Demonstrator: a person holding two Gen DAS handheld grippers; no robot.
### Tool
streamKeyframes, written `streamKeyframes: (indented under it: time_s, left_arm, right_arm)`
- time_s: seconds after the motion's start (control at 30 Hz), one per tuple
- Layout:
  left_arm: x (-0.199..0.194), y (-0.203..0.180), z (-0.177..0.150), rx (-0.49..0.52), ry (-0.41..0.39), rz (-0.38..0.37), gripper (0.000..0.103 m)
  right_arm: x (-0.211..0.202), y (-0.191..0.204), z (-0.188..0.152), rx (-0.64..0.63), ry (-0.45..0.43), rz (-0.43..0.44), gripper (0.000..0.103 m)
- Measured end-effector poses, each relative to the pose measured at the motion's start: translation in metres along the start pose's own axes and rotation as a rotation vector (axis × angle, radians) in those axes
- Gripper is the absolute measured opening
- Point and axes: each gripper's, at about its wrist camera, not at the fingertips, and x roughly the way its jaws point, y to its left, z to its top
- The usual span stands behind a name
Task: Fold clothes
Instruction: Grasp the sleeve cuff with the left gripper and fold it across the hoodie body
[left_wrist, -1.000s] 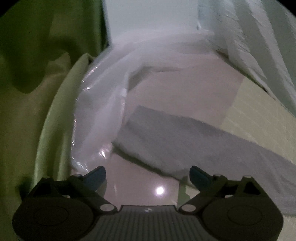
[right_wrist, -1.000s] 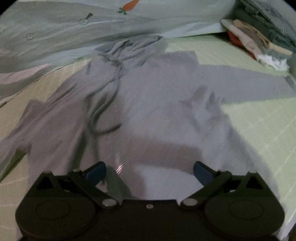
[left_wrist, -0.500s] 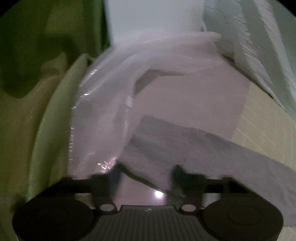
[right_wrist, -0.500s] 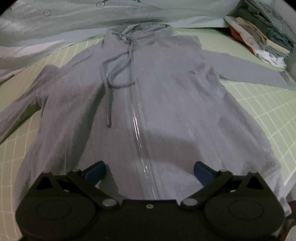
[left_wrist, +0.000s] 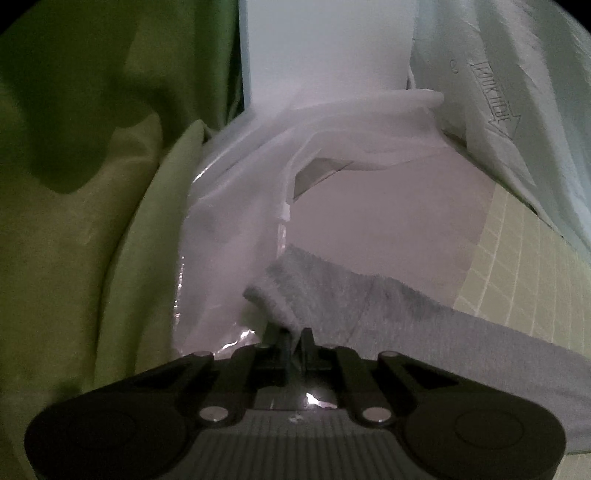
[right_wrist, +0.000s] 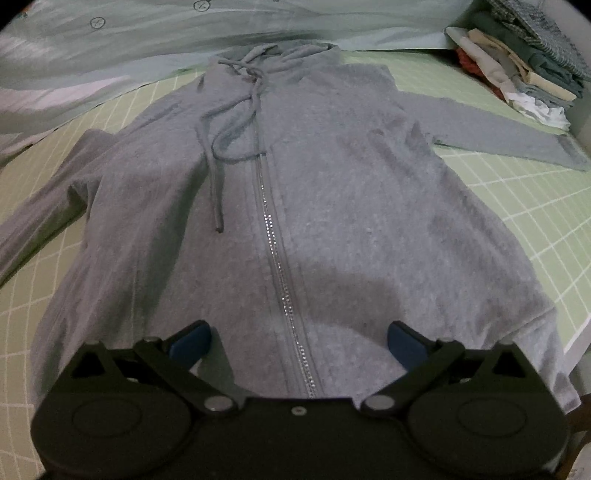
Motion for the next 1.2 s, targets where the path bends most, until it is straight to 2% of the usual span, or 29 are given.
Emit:
streamKeyframes:
  time_s: [0.1, 0.33, 0.47, 0.63, 0.93, 1.13, 1.2]
  left_arm:
    - [-0.001, -0.005, 0.001, -0.017, -0.007, -0.024, 0.006]
    - [-0.028, -0.042, 0.009, -0.012, -0.098, -0.081, 0.006]
    - [-0.046, -0.091, 0.01, 0.047, -0.139, -0.146, 0.005]
    - [-0.067, -0.172, -0.007, 0.144, -0.161, -0.226, 0.005]
    - [-0.115, -0.329, -0.081, 0.322, -0.116, -0.425, 0.005]
    - [-0.135, -0.393, -0.146, 0.44, -0.044, -0.502, 0.006]
    - [-0.135, -0.404, -0.167, 0.47, -0.004, -0.493, 0.016]
  right_arm:
    - [-0.001, -0.002, -0.001, -0.002, -0.002, 0.007, 0.103]
    - [0.0, -0.015, 0.006, 0.027, -0.042, 0.015, 0.103]
    - [-0.004, -0.039, 0.021, 0.098, -0.102, 0.027, 0.103]
    - [-0.002, -0.075, 0.04, 0.108, -0.143, 0.004, 0.103]
    - [0.015, -0.175, 0.07, 0.183, -0.141, -0.041, 0.103]
    - [0.025, -0.221, 0.086, 0.14, -0.139, -0.05, 0.103]
    - [0.03, -0.231, 0.089, 0.121, -0.133, -0.046, 0.103]
